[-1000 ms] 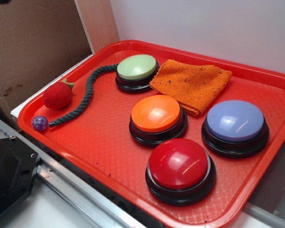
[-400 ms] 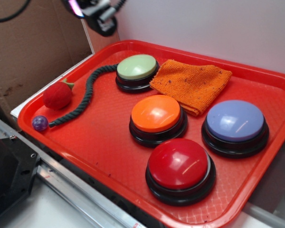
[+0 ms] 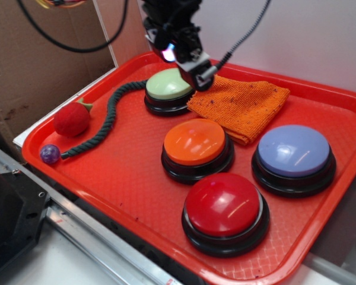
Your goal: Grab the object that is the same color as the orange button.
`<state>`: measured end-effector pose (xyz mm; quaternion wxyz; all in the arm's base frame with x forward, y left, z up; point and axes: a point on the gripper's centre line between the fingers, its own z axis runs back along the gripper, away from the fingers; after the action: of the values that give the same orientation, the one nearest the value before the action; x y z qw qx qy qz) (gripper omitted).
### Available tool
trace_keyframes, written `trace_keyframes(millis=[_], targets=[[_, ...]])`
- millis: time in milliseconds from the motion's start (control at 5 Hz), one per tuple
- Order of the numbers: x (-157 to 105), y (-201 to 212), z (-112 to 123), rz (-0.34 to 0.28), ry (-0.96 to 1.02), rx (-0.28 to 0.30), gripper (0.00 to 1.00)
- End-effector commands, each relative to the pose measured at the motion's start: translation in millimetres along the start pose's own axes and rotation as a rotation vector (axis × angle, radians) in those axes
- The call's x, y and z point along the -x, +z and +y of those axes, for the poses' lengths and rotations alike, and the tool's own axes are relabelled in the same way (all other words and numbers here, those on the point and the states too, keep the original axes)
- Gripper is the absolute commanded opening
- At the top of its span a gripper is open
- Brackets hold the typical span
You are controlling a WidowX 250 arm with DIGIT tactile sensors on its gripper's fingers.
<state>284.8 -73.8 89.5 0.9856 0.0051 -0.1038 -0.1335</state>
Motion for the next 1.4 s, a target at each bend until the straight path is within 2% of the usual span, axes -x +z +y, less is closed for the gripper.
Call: trace_keyframes(millis=[0, 200, 600, 1000, 1200], targets=[[-37, -23, -10, -0.018, 0.026, -0.028, 1.0], [-38, -42, -17, 0.024, 0.025, -0.014, 1.0], [-38, -64, -21, 0.085, 0.023, -0.049, 1.0], [-37, -68, -19, 0.098, 0.04, -0.039, 0.0], [-34, -65, -17, 0.107, 0.067, -0.032, 0.0]])
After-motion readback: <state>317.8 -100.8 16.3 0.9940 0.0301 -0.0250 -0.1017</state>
